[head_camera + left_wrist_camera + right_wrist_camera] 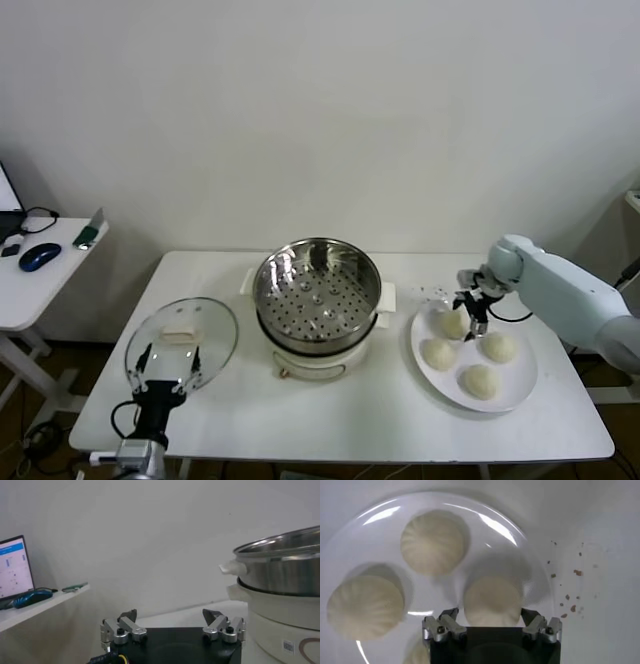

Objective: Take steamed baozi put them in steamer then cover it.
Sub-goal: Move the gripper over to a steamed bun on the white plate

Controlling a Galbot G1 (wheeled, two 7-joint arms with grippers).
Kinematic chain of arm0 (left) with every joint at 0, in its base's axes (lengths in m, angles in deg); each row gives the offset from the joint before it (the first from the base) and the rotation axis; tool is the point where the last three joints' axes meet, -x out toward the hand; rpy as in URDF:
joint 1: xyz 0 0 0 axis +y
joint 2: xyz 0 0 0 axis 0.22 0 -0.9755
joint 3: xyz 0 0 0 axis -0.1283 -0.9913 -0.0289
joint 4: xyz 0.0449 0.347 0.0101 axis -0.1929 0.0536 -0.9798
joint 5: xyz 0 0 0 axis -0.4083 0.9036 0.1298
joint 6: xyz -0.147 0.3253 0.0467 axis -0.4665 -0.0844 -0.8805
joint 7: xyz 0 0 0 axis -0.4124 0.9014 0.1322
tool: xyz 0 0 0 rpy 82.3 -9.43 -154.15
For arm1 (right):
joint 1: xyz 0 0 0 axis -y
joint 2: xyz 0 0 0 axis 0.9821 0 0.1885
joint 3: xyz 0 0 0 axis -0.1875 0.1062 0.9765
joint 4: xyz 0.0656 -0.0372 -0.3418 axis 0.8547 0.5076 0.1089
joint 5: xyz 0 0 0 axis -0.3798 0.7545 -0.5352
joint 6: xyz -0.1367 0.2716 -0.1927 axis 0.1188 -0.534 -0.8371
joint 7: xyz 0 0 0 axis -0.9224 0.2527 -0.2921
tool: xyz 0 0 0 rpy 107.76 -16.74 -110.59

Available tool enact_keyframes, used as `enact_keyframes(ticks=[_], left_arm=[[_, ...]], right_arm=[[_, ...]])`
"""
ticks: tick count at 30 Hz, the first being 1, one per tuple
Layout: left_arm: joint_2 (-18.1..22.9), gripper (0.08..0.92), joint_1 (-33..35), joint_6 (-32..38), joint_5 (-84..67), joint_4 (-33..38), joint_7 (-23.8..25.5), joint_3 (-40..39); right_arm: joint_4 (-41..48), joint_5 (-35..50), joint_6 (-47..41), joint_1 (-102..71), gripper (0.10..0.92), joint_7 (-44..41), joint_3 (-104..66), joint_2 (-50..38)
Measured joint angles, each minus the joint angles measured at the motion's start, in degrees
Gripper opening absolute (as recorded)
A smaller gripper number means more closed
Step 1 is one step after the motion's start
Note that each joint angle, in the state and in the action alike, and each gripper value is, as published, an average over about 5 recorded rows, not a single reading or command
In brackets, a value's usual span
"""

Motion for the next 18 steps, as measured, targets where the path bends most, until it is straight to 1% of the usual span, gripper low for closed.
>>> enact_keyframes(ticks=[12, 18], left_arm=[[0.2, 0.823, 0.3, 0.1, 0.1, 0.5, -0.1, 0.0], [0.2, 0.823, 0.6, 0.1, 0.1, 0.5, -0.1, 0.0]], right_arm=[[0.6, -0.5, 0.8, -0.1, 0.71, -0.7, -0.3, 0.5], [0.4, 0.0, 1.6, 0.6, 0.696, -1.1, -0.2, 0.2]])
